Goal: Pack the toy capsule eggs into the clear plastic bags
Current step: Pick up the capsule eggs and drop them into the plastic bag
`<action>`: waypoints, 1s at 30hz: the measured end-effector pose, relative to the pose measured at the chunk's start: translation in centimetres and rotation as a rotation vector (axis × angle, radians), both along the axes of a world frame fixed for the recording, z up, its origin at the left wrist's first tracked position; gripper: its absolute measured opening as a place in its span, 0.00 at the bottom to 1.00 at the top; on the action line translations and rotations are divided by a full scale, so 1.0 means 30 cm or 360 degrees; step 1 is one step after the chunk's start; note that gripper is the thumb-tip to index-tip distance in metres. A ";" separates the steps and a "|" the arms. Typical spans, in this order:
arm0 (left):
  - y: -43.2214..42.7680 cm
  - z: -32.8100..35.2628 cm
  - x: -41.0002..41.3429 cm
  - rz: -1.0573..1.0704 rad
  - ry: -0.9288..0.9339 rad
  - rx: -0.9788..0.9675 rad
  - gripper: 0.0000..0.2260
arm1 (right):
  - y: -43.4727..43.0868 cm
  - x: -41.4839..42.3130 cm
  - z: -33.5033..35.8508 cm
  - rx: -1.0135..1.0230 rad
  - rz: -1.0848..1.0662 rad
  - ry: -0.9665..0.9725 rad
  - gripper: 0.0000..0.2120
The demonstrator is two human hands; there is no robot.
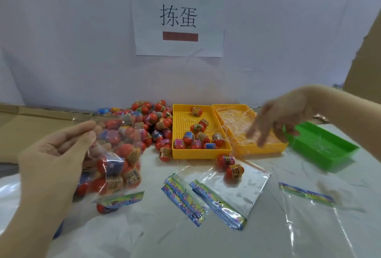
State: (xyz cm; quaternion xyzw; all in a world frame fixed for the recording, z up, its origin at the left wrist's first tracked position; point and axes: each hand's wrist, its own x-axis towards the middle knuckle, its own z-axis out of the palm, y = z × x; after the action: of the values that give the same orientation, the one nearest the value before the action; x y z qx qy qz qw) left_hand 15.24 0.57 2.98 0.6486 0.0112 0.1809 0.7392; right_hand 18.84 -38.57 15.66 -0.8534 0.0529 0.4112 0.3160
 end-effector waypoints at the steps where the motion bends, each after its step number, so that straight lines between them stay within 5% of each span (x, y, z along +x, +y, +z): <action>1: 0.004 0.000 0.005 0.0016 -0.0026 0.0004 0.07 | 0.002 -0.001 0.009 0.0491 -0.0218 -0.0272 0.18; 3: 0.011 0.000 0.005 0.0063 -0.0027 -0.0023 0.07 | 0.059 -0.001 -0.010 0.1129 -0.0654 -0.0855 0.19; 6: -0.006 0.015 -0.015 0.0064 -0.0071 -0.0131 0.08 | 0.210 0.004 -0.113 0.0958 -0.0872 -0.1461 0.16; 12: -0.030 0.044 -0.034 -0.0094 -0.0157 -0.0283 0.09 | 0.575 -0.104 -0.270 0.0906 -0.0186 -0.1178 0.39; 17: -0.020 0.044 -0.027 -0.0092 -0.0147 -0.0360 0.09 | 0.676 -0.096 -0.334 0.1487 -0.0417 -0.0912 0.15; 23: -0.045 0.004 0.000 -0.0326 0.0234 -0.0407 0.32 | 0.647 -0.099 -0.368 0.1634 -0.0575 -0.0958 0.15; 30: -0.062 -0.023 -0.005 -0.0338 0.0308 -0.0376 0.09 | 0.645 -0.106 -0.374 0.1629 -0.0655 -0.0894 0.14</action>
State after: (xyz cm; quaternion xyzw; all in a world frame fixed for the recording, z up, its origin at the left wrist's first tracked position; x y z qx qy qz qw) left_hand 15.10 -1.29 2.30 0.5693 0.0349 0.0360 0.8206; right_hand 15.65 -19.23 4.45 -0.6415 -0.0727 0.0745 0.7600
